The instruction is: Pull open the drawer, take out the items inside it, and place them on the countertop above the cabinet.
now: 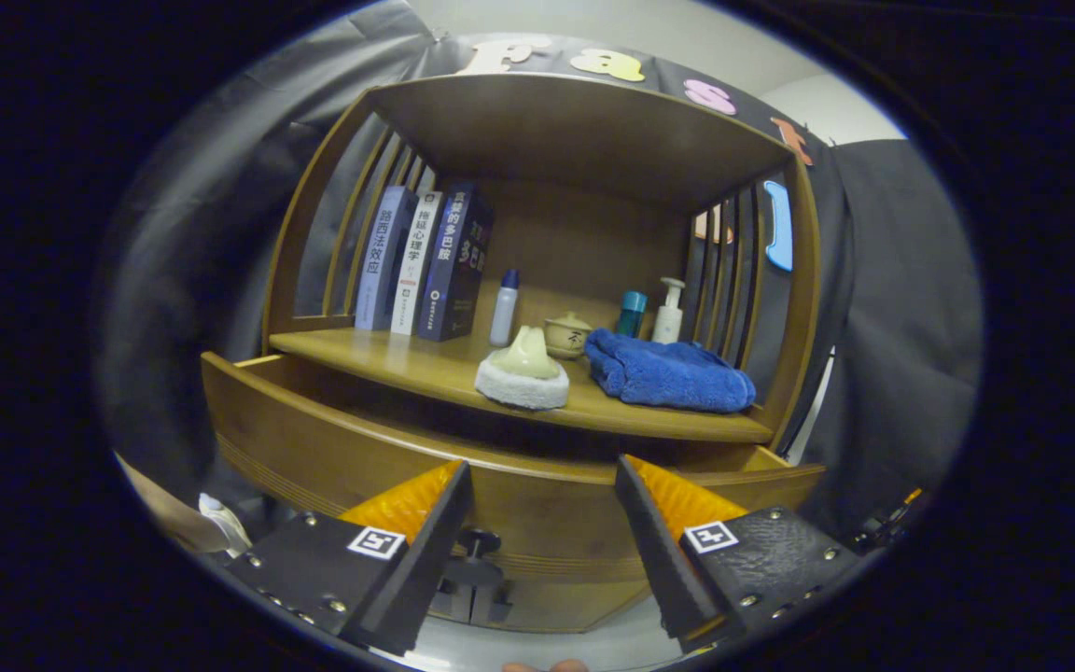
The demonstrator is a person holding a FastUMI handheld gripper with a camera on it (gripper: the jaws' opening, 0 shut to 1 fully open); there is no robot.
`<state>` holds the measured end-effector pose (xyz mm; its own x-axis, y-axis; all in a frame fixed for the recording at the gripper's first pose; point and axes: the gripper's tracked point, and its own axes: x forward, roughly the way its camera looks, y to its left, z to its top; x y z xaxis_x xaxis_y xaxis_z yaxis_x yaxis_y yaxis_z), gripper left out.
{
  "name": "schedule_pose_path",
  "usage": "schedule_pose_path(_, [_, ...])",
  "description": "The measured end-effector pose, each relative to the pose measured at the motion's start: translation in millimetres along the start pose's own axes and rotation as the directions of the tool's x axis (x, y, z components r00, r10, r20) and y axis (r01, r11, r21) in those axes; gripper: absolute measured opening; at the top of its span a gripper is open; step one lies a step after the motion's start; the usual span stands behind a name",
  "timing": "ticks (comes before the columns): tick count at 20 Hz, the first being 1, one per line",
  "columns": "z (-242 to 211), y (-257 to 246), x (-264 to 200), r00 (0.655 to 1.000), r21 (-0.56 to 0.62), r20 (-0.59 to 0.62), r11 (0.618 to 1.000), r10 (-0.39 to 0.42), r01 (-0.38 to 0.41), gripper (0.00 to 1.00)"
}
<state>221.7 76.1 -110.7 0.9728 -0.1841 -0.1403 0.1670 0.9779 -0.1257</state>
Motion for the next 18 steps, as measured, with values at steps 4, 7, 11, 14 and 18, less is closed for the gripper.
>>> schedule_pose_path(4, [1.7,0.5,15.4,1.000,0.004,-0.008,1.000,0.001,-0.001,0.94])
schedule_pose_path(7, [2.9,1.3,27.7,1.000,0.007,-0.019,1.000,0.001,0.000,0.94])
schedule_pose_path(11, [4.0,2.1,39.0,1.000,0.016,-0.028,1.000,0.000,0.000,0.94])
schedule_pose_path(14, [4.1,2.1,45.6,1.000,0.013,-0.030,1.000,0.000,0.000,0.94])
schedule_pose_path(18, [5.3,2.7,56.8,0.999,0.019,-0.040,1.000,0.000,0.001,0.94])
